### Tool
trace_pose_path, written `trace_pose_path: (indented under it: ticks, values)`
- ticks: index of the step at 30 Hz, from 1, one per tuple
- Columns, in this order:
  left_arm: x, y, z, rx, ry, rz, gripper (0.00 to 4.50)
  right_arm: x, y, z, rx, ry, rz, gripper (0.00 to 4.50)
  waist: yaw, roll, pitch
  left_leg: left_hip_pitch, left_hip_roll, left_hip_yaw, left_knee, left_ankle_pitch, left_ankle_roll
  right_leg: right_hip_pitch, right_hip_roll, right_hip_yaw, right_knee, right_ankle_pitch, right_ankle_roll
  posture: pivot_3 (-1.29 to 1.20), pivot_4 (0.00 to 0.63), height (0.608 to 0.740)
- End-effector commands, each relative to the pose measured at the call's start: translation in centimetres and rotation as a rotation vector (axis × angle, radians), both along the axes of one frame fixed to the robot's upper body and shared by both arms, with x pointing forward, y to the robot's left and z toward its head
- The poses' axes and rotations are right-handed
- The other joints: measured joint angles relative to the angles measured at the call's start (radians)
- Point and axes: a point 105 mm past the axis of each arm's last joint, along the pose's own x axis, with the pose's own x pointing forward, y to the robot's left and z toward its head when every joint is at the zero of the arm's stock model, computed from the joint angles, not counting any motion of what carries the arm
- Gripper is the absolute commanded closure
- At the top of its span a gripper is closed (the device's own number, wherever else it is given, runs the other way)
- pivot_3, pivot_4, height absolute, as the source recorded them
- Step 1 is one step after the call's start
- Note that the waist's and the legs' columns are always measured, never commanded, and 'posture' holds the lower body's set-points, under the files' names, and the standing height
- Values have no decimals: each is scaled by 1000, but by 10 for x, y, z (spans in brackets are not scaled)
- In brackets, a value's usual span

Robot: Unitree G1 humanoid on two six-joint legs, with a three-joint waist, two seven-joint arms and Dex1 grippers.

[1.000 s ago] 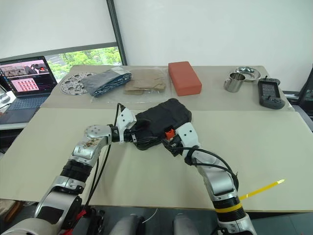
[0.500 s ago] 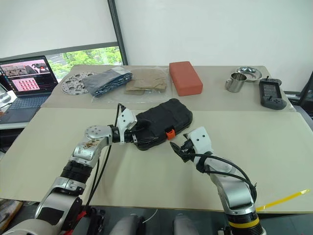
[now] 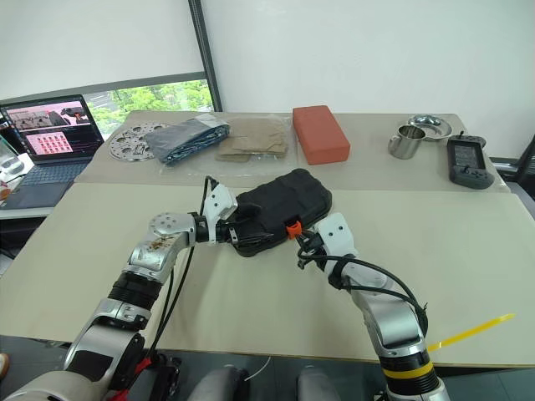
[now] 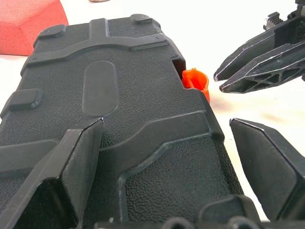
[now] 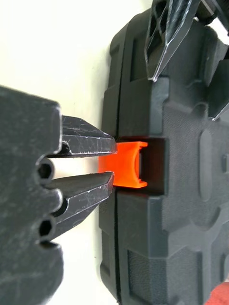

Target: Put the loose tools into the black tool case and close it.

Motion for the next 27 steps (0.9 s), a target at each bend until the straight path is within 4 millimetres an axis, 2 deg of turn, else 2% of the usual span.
trace_pose_path:
  ticks: [1, 11, 27]
  values:
    - [-13, 5, -48, 81, 169, 10, 0, 5, 7, 15, 3, -72, 26, 3756, -1, 0, 0, 0, 0, 0, 0, 0, 0, 0, 0, 0, 0, 0, 0, 0, 150, 740]
    - [-15, 4, -49, 62, 170, 29, 0, 20, 18, 15, 0, -85, 63, 3756, -8, 0, 0, 1, 0, 0, 0, 0, 0, 0, 0, 0, 1, 0, 0, 0, 150, 740]
    - [-23, 3, -55, 34, 186, 68, 0, 25, 30, 1, -4, -46, 131, 3756, -26, -1, -2, 3, 1, 0, 0, 0, 0, 1, 1, 1, 2, 0, 0, 0, 150, 740]
